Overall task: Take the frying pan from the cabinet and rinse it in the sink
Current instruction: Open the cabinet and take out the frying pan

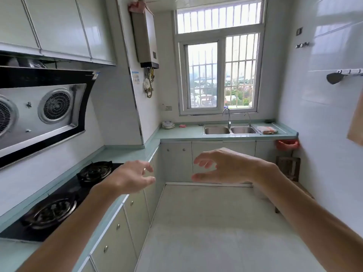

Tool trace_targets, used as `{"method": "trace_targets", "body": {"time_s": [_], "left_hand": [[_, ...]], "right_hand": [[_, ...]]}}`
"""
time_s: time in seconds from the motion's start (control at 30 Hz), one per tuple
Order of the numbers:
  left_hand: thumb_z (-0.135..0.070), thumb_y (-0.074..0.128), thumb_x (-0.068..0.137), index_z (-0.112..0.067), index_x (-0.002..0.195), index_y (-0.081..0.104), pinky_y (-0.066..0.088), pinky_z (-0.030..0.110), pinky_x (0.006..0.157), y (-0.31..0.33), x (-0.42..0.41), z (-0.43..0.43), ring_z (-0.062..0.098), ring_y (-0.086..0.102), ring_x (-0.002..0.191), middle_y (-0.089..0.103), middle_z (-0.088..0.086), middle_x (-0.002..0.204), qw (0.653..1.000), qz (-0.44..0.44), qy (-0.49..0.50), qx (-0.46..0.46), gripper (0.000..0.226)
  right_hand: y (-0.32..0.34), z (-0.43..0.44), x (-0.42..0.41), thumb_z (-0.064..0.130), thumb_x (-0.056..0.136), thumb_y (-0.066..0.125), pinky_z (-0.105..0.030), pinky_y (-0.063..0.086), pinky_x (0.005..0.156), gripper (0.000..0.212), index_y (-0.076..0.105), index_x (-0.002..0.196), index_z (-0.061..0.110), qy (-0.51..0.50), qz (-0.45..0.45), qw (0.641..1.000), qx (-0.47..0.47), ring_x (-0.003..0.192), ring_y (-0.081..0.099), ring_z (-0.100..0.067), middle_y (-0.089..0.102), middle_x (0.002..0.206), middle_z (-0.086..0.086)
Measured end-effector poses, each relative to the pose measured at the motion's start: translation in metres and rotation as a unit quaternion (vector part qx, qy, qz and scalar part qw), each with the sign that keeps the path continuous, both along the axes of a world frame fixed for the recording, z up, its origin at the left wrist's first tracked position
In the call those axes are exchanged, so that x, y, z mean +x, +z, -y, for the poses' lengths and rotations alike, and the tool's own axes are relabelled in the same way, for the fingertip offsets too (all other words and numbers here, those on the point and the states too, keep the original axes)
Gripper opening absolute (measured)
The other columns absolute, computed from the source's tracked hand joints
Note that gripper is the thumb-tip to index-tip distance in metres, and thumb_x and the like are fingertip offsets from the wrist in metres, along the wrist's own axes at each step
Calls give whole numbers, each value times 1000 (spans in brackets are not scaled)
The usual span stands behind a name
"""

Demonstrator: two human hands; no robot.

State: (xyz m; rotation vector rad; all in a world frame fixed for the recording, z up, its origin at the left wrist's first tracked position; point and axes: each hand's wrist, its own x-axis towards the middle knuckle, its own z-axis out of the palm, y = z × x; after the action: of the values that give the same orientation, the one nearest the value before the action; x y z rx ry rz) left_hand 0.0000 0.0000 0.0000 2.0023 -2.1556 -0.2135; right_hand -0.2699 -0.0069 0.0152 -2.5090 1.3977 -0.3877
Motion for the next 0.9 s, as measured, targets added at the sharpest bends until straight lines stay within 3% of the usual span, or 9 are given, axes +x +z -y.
{"method": "trace_targets", "body": {"time_s": [0.23, 0.43, 0.77, 0.9], "left_hand": [[-45, 56, 94, -28, 133, 54, 44, 28, 93, 3, 44, 77, 14, 57, 113, 62, -3, 127, 999, -12, -35, -8, 42], [-44, 58, 92, -29, 136, 50, 45, 31, 96, -9, 72, 132, 15, 58, 111, 62, -3, 122, 998, -53, -32, -12, 47], [-46, 59, 91, -32, 130, 54, 46, 29, 93, -33, 93, 251, 13, 59, 109, 61, -6, 118, 998, -36, -3, 42, 42], [-47, 59, 90, -32, 129, 55, 49, 34, 96, -36, 81, 323, 14, 59, 110, 63, -7, 117, 999, -23, 4, 48, 42]], "right_hand": [[17, 68, 49, 66, 86, 56, -29, 48, 97, 58, 57, 131, 30, -26, -14, 1000, 5, 112, 61, -8, 63, 129, 7], [8, 128, 82, 68, 87, 50, -35, 48, 101, 65, 44, 141, 33, -30, -8, 999, 26, 108, 62, -7, 60, 132, 8], [-18, 251, 96, 68, 90, 44, -35, 48, 102, 58, 51, 137, 33, -24, 19, 998, 51, 108, 62, -7, 67, 123, 10], [-25, 318, 85, 67, 94, 34, -34, 48, 92, 52, 57, 129, 36, -23, 30, 998, 56, 105, 60, -14, 66, 119, 3]]}}
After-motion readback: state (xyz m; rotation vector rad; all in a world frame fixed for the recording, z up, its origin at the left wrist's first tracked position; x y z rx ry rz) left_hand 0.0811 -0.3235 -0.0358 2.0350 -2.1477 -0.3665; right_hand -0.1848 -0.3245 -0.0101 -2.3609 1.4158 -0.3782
